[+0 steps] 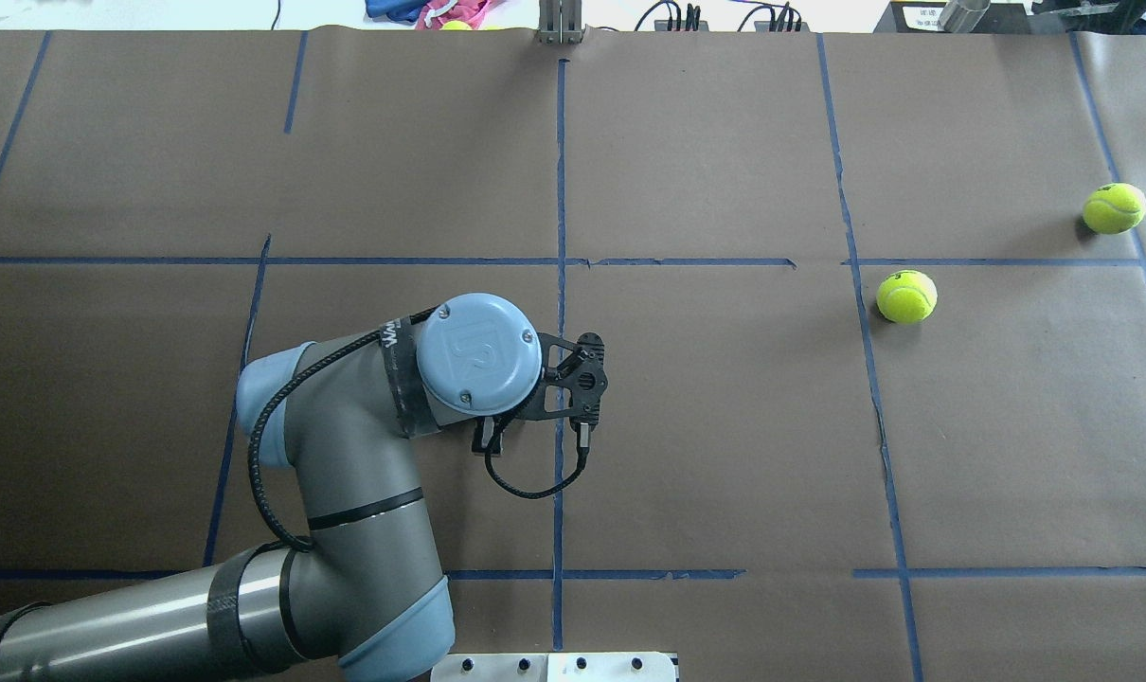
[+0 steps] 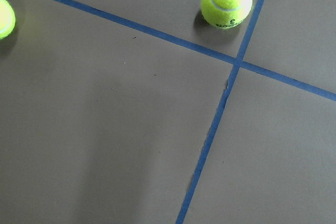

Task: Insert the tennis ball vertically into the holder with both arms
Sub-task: 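Reach the left gripper down to the lying Wilson tennis ball can, then close the left gripper around the can body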

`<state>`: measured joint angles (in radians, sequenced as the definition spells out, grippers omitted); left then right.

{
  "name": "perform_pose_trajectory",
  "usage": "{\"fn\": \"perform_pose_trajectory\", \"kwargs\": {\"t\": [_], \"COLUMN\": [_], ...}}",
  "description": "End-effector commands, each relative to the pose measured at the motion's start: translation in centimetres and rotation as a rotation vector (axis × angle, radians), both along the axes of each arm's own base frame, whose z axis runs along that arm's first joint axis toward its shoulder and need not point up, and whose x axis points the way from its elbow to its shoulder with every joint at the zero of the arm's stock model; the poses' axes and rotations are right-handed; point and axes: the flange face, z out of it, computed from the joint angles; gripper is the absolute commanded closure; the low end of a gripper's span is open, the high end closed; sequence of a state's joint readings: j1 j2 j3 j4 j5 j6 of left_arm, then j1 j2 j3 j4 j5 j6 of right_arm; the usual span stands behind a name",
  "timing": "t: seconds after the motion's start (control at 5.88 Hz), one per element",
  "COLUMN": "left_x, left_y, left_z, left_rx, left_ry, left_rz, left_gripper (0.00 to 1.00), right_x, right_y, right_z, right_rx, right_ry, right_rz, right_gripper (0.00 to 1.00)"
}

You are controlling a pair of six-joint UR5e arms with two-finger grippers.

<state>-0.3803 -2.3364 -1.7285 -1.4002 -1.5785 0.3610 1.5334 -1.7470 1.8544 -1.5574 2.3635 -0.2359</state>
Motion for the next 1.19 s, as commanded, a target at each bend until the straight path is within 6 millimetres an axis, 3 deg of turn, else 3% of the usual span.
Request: {"fn": "perform_pose_trajectory", "kwargs": {"t": [0.0, 0.51, 1.02], "left_x": [1.9, 3.0, 4.7], "left_y": [-0.7, -1.0, -1.6], "left_z": [-0.1, 1.2, 3.8], "left_rx": [0.045, 0.007, 0.011], "left_ry": [-0.045, -0.05, -0.05], "left_rz": [-0.039, -0.081, -0.077], "left_gripper": [0.0, 0.0, 0.0], "right_x": [-0.1, -0.1, -0.1], "right_y": [-0.6, -0.7, -0.7], "right_z": [-0.1, -0.2, -0.4], "right_rx": [0.003, 0.017, 0.029], "right_ry": [-0.001, -0.001, 0.0], "right_rz": [0.0, 0.001, 0.001], "right_gripper": [0.01, 0.01, 0.01]}}
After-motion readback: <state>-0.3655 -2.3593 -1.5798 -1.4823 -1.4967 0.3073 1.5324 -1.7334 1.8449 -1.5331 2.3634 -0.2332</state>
